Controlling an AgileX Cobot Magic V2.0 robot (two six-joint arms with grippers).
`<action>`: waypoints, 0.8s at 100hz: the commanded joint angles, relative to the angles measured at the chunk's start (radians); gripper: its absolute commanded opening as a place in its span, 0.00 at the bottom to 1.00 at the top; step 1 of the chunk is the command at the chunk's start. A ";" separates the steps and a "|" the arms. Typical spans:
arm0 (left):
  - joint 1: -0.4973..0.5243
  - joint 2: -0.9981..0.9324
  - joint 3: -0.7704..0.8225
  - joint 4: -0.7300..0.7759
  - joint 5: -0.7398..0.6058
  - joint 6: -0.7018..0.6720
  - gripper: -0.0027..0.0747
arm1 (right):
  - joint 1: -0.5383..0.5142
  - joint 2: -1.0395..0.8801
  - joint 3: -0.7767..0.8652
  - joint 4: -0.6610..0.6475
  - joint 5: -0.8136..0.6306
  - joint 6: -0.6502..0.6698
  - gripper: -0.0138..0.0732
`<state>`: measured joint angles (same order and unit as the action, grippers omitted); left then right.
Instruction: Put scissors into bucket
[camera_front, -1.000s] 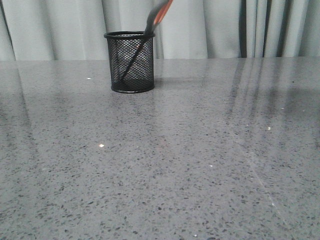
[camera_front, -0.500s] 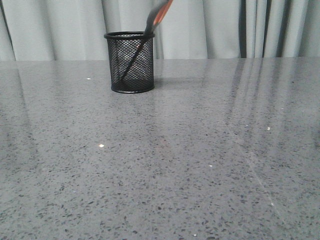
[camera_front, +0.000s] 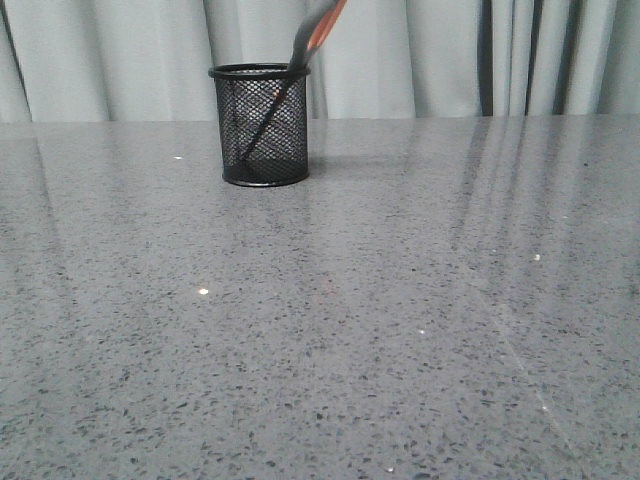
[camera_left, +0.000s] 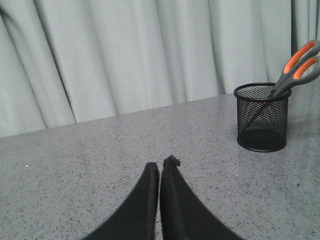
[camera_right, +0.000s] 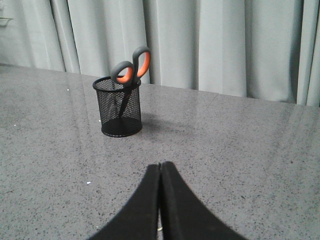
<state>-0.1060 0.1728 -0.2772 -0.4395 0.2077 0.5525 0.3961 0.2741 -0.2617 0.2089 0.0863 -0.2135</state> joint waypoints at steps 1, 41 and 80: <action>0.002 0.008 -0.025 -0.030 -0.075 -0.002 0.01 | -0.004 0.005 -0.024 0.004 -0.086 -0.002 0.10; 0.002 0.008 -0.025 -0.035 -0.058 -0.002 0.01 | -0.004 0.005 -0.024 0.004 -0.086 -0.002 0.10; 0.002 0.008 -0.024 0.005 -0.060 -0.012 0.01 | -0.004 0.005 -0.024 0.004 -0.086 -0.002 0.10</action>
<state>-0.1060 0.1705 -0.2754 -0.4557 0.2133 0.5525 0.3961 0.2705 -0.2578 0.2089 0.0863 -0.2135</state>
